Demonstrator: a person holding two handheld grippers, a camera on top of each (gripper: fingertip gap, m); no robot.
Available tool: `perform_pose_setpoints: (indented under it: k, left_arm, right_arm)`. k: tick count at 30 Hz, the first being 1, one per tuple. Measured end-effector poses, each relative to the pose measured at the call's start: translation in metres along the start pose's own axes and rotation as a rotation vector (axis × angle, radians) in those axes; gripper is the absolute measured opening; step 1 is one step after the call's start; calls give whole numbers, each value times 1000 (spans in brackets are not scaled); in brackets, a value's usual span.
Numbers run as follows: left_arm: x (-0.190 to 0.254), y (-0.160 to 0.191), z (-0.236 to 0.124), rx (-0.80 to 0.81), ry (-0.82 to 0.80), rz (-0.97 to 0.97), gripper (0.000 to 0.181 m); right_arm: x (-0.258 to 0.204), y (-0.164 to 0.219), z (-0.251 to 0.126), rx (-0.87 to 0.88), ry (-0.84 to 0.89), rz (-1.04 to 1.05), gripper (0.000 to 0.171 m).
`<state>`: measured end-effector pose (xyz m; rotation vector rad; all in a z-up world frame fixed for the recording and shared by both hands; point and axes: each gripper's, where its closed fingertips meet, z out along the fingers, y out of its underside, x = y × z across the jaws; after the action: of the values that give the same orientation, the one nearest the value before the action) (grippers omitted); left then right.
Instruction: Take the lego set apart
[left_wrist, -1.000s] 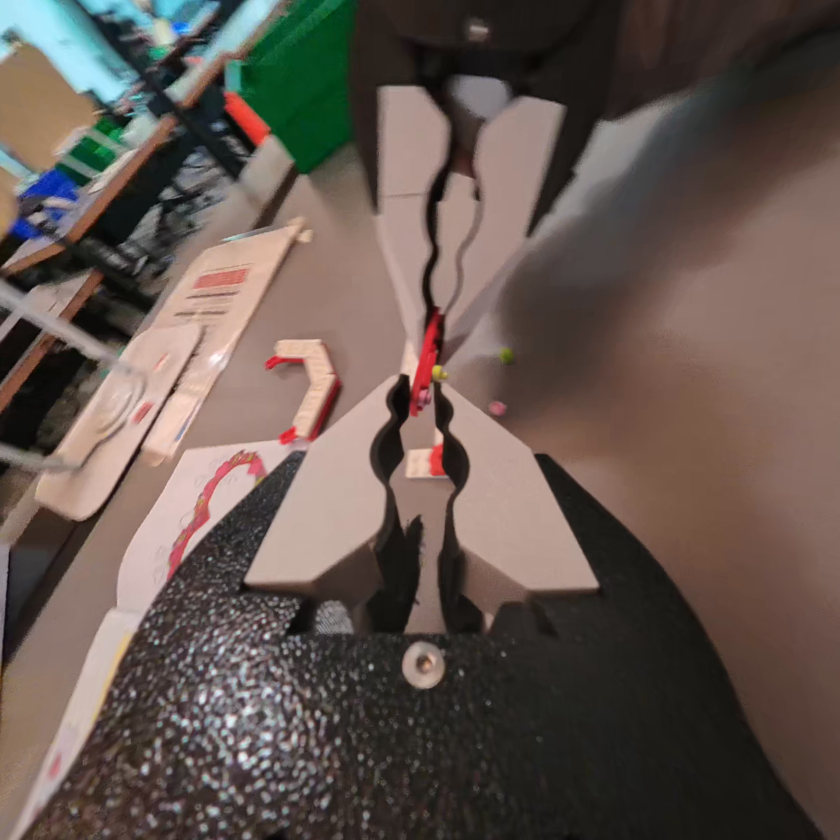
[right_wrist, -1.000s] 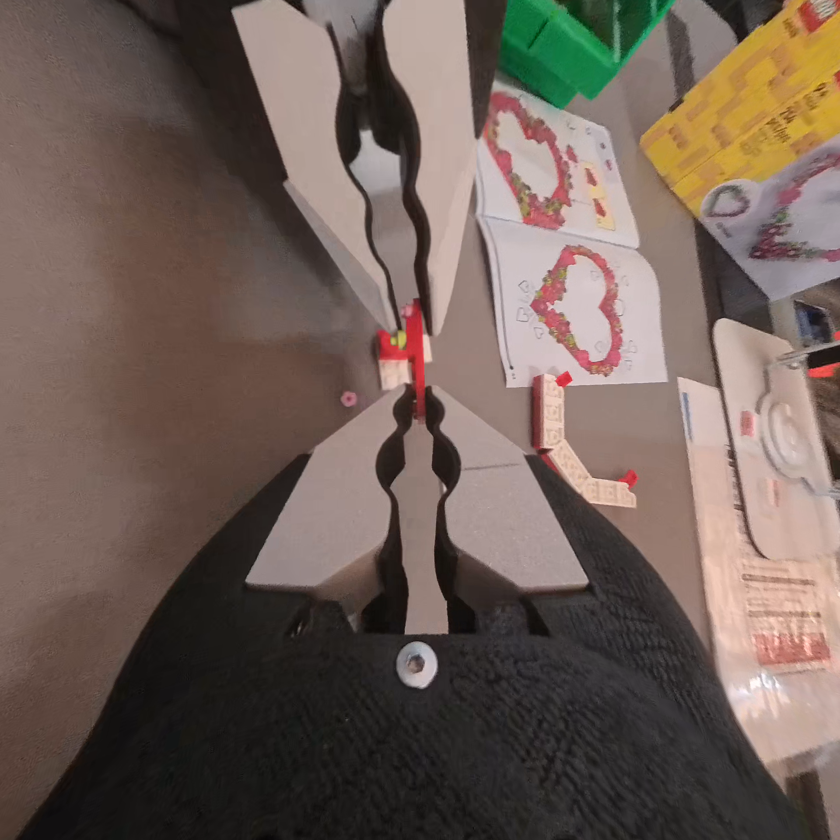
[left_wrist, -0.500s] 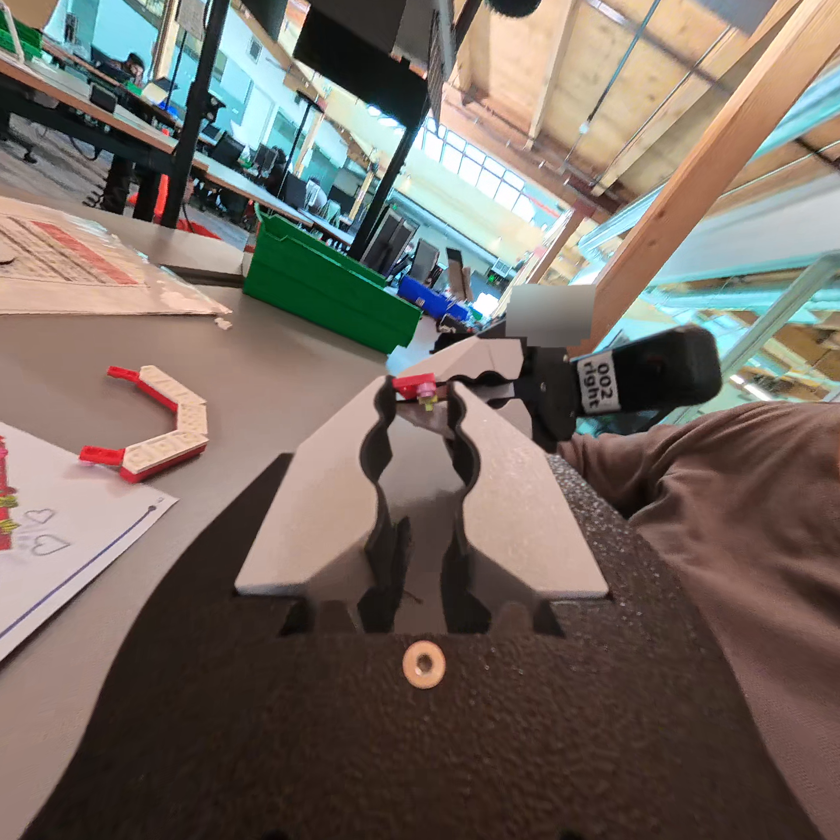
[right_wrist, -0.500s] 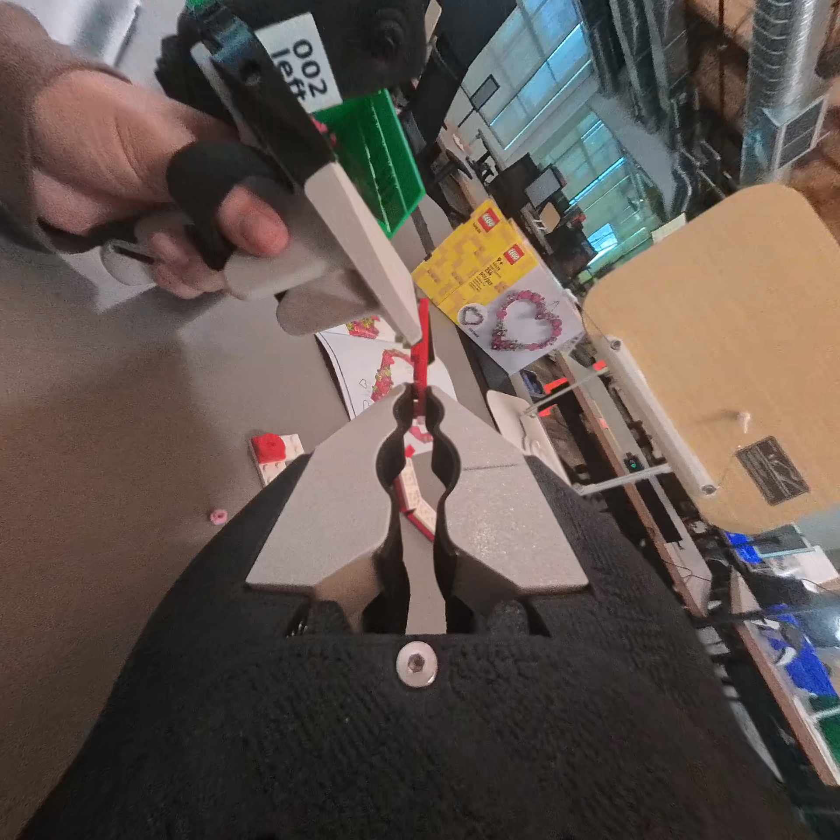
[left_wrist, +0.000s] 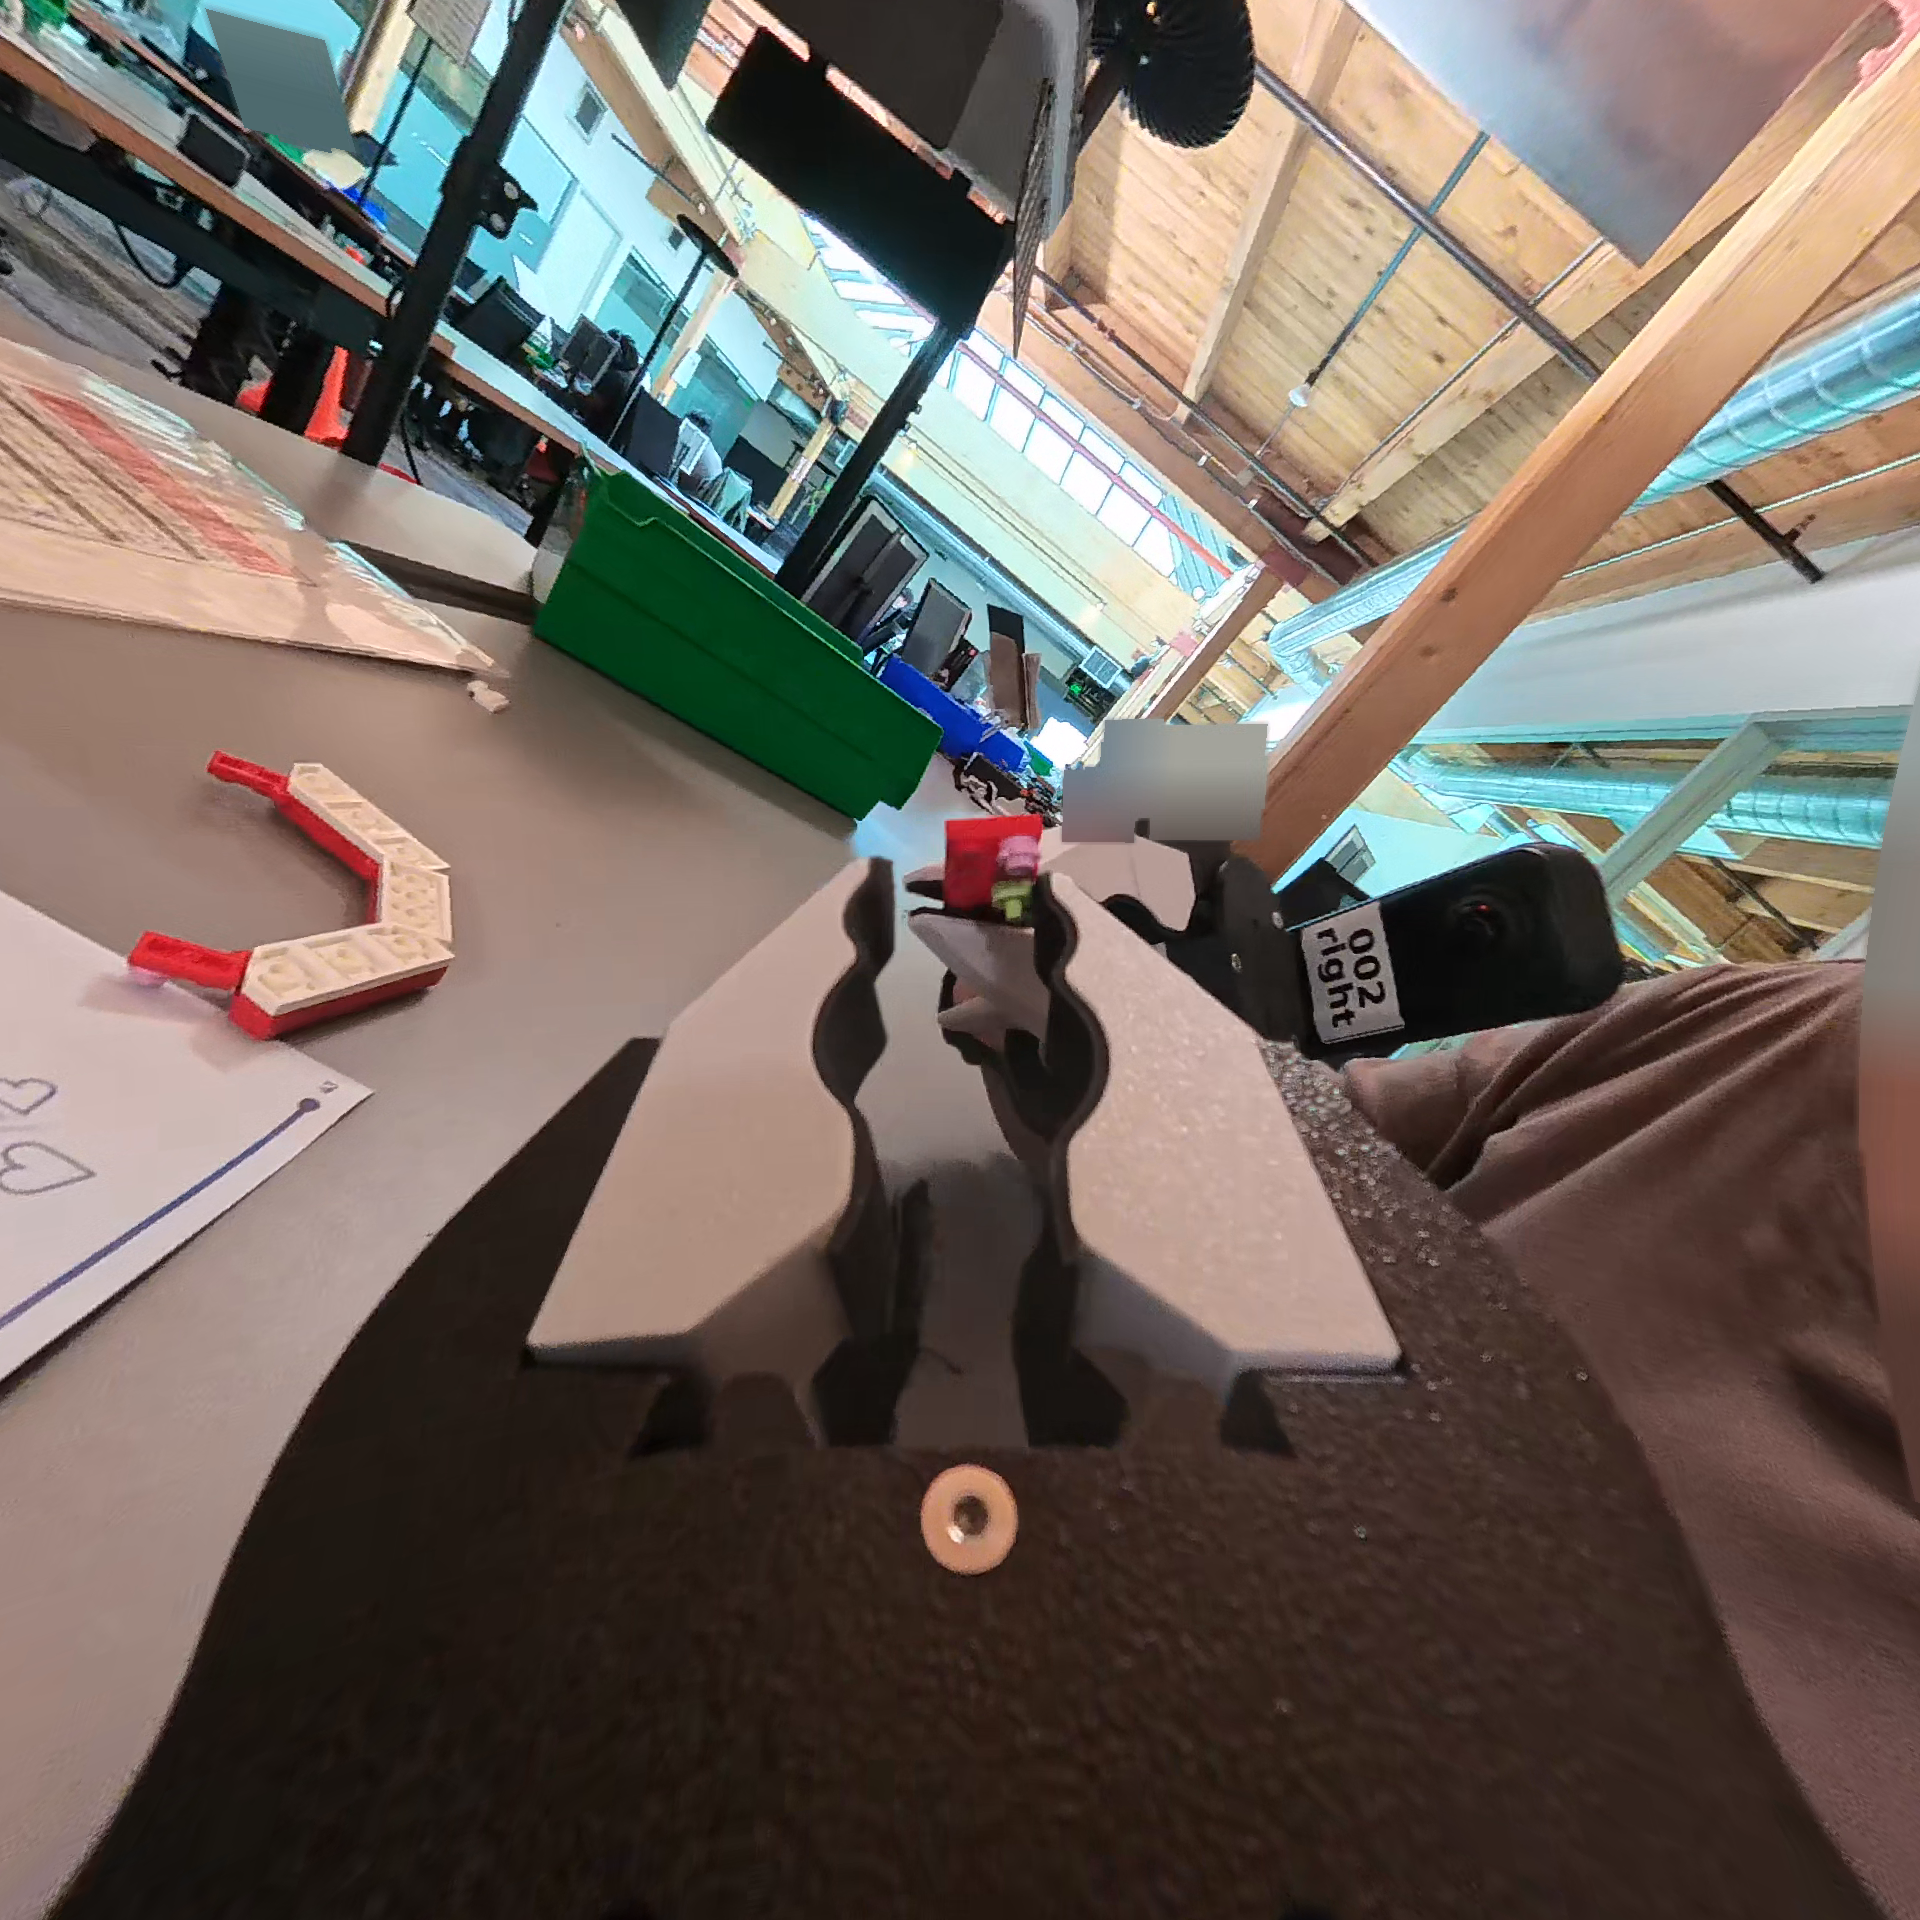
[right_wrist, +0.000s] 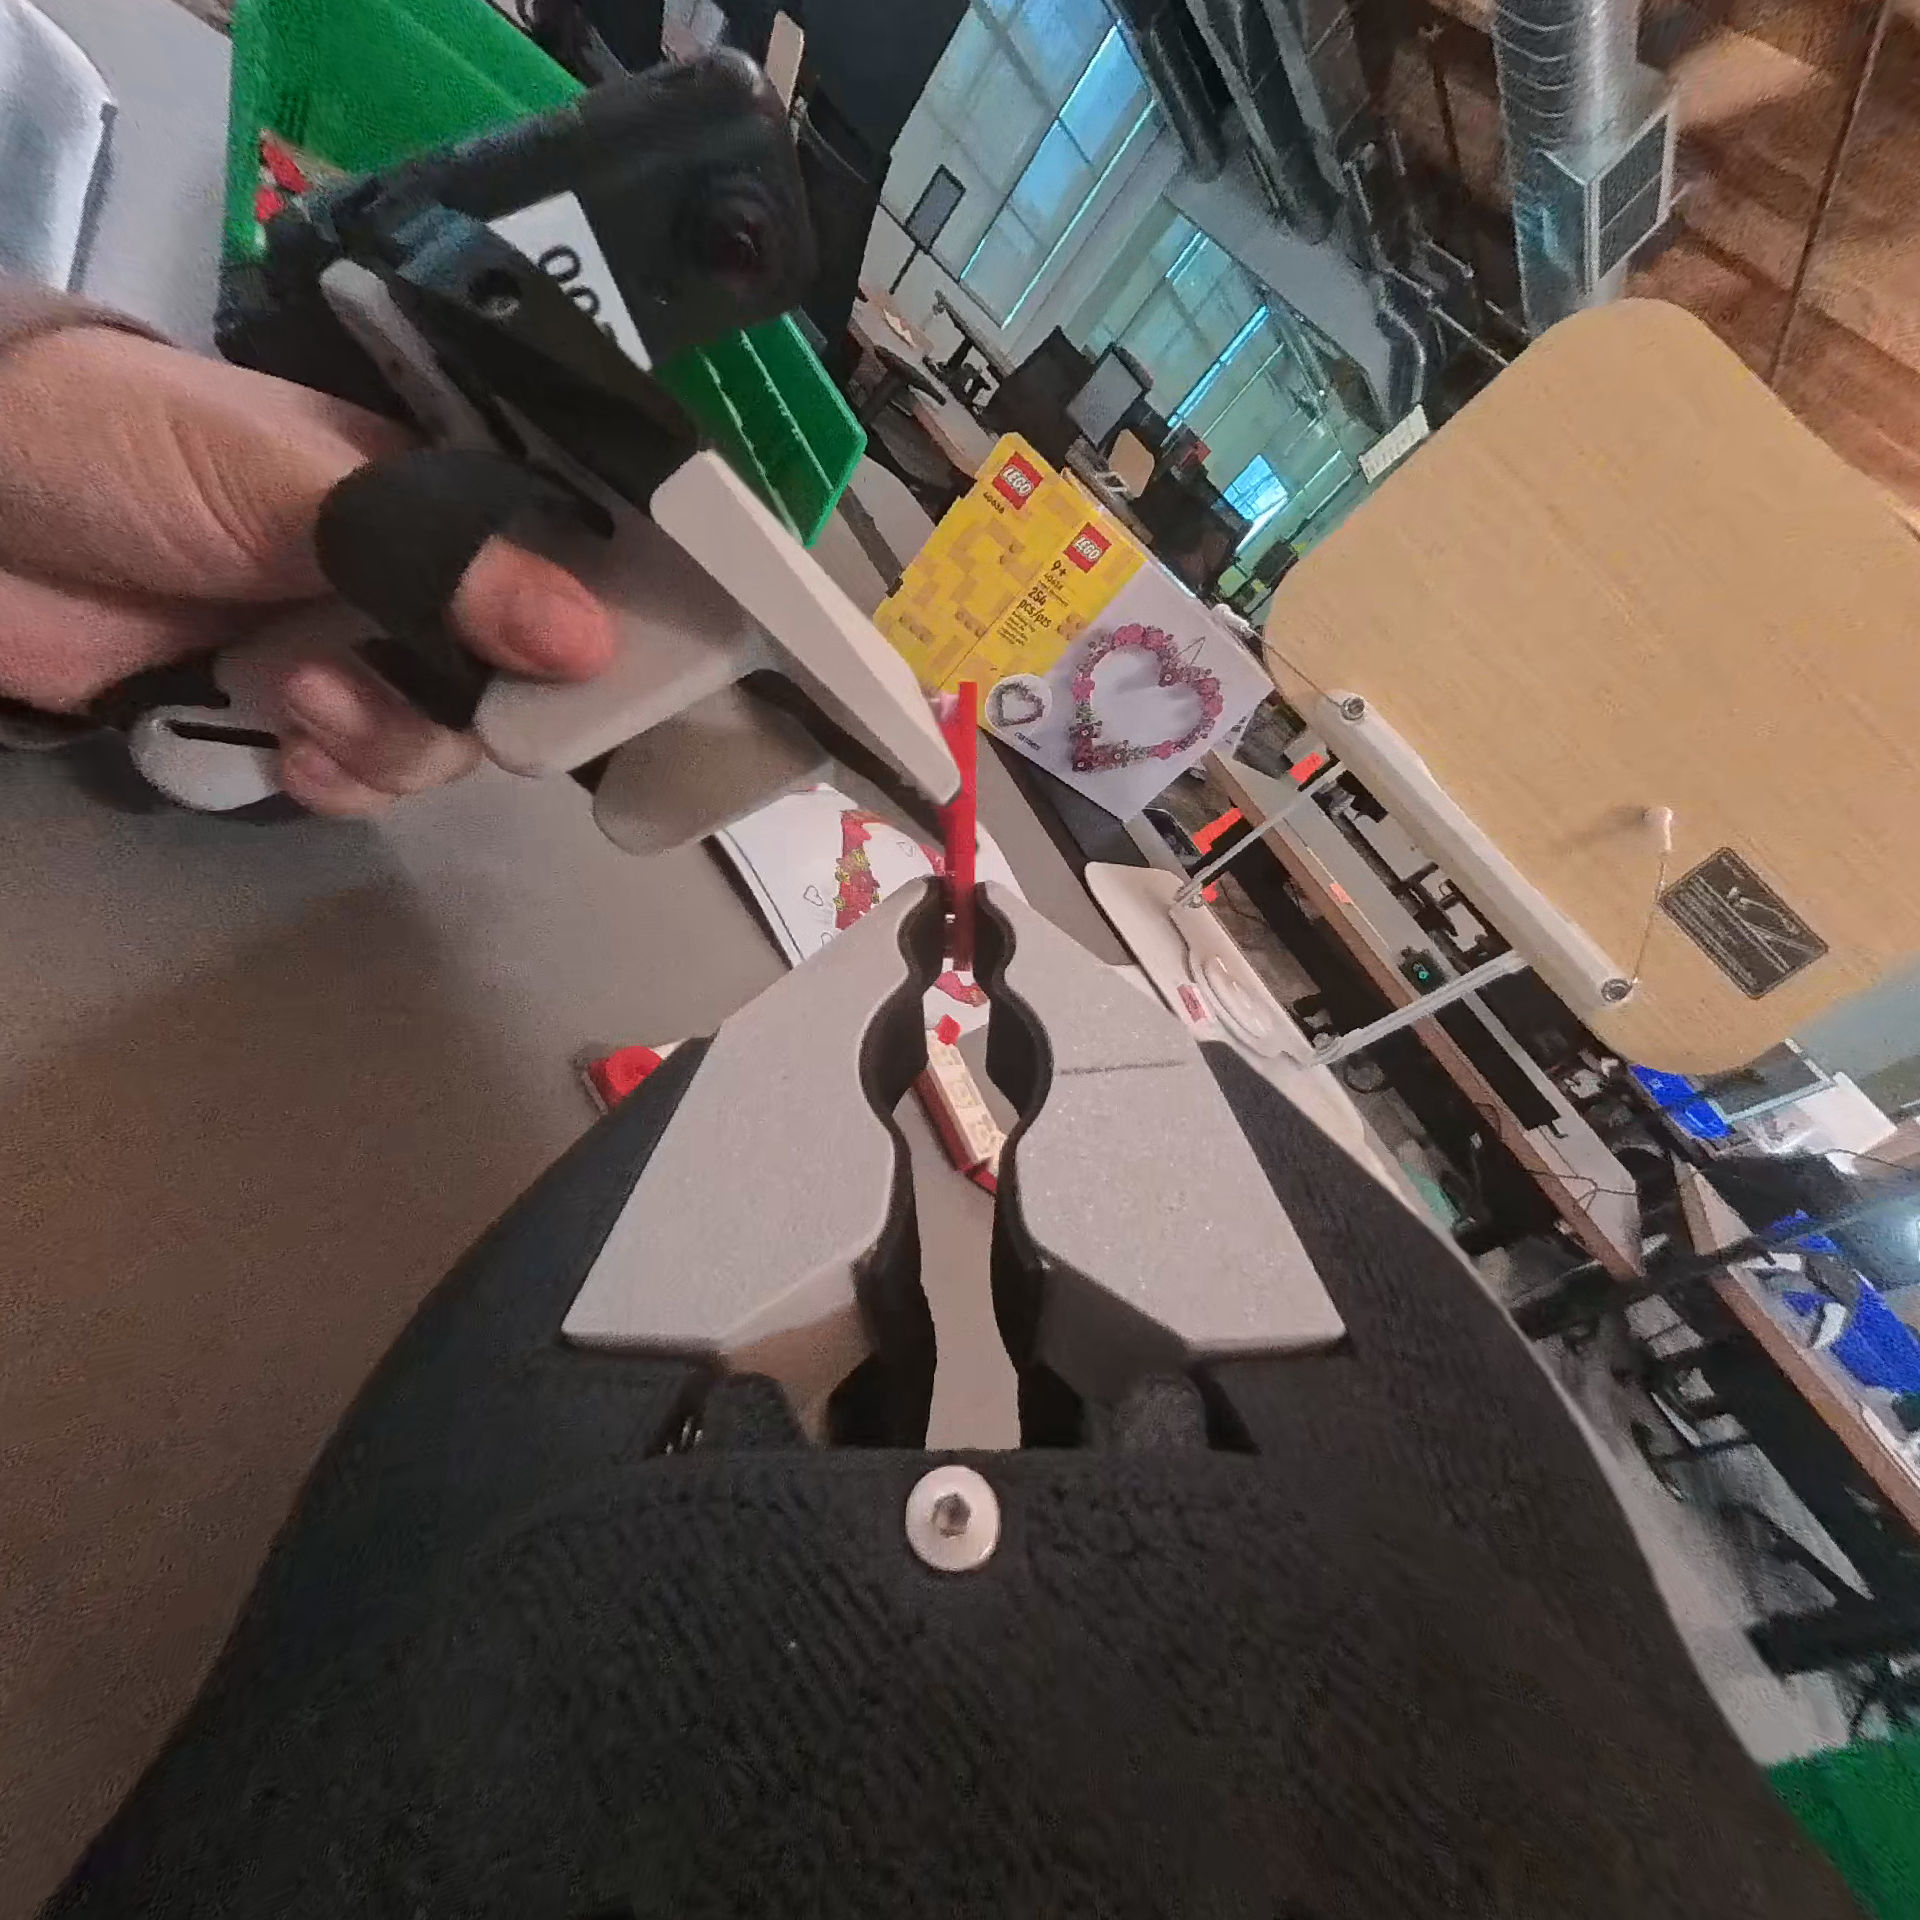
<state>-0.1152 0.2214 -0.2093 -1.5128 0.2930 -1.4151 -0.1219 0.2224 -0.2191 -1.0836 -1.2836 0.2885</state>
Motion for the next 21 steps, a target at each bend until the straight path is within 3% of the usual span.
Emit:
perform_pose_setpoints:
  k: [5,15,21]
  left_arm:
    - [3,2,1,-16,0,48,15]
    - [-5,8,3,-28,-74,74,14]
    - [-9,12,4,-53,-105,89,13]
  right_arm:
    - [-2,1,0,11,7,36,2]
    - [-5,6,-1,9,48,-79,9]
    - [-3,10,-1,-13,27,-33,3]
